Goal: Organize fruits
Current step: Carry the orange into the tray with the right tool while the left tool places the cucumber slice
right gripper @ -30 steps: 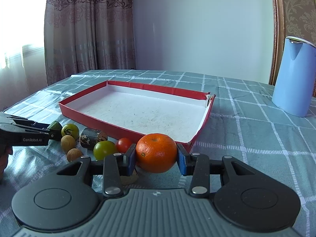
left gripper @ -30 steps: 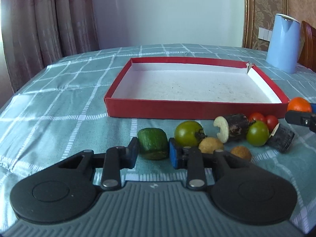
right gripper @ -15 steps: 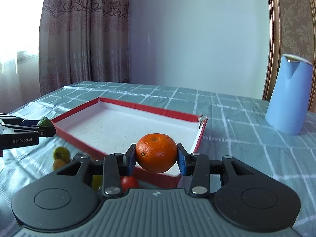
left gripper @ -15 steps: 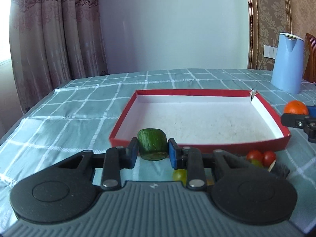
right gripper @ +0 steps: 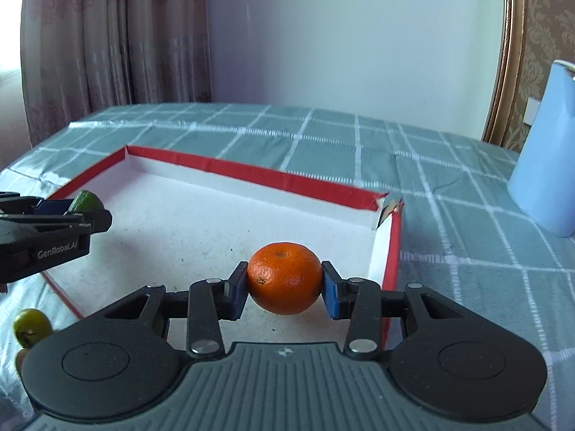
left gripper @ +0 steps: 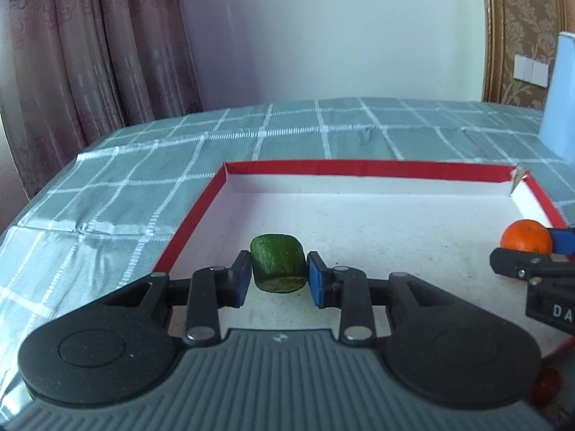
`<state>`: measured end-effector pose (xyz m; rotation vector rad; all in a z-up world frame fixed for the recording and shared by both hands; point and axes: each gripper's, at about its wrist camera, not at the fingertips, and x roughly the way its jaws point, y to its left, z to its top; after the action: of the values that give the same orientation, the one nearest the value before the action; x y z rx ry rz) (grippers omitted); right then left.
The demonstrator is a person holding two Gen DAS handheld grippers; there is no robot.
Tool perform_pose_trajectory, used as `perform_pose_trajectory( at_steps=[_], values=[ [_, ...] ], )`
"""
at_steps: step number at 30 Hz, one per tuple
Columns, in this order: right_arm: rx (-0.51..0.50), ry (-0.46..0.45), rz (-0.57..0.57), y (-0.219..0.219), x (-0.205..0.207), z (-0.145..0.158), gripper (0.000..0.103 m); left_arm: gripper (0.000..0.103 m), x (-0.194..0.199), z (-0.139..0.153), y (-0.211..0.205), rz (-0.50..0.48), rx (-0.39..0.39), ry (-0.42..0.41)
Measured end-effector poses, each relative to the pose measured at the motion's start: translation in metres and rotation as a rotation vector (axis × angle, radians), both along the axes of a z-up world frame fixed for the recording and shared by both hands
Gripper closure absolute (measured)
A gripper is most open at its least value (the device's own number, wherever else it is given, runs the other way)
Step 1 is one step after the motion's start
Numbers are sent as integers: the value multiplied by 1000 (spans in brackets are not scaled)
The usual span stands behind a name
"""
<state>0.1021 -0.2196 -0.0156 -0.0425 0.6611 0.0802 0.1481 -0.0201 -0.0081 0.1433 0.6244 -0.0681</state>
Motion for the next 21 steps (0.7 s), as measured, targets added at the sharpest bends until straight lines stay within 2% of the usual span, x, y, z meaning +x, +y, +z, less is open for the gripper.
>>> perform_pose_trajectory(
  at_steps=[7,8,10,12,17,21],
  values=[
    [2,24,-8,2,14,-7,63,62,11,-4,2,5,-15,8],
    [1,21,-8,2,14,-8,63,57,11,-4,2,6,-15,8],
    [-6,18,-6,3,13,-8,62,33,9,-3,5,3,-39,5],
    [-5,19,-7,3,13,-7,61,26,4,1,6,7,-47,-28],
    [1,19,-18,1,14,-8,58,24,-7,1,-4,-21,18,-80],
    [5,8,-33,-1,13,-10,49,14,-20,5,-5,-27,37,-148]
  ],
)
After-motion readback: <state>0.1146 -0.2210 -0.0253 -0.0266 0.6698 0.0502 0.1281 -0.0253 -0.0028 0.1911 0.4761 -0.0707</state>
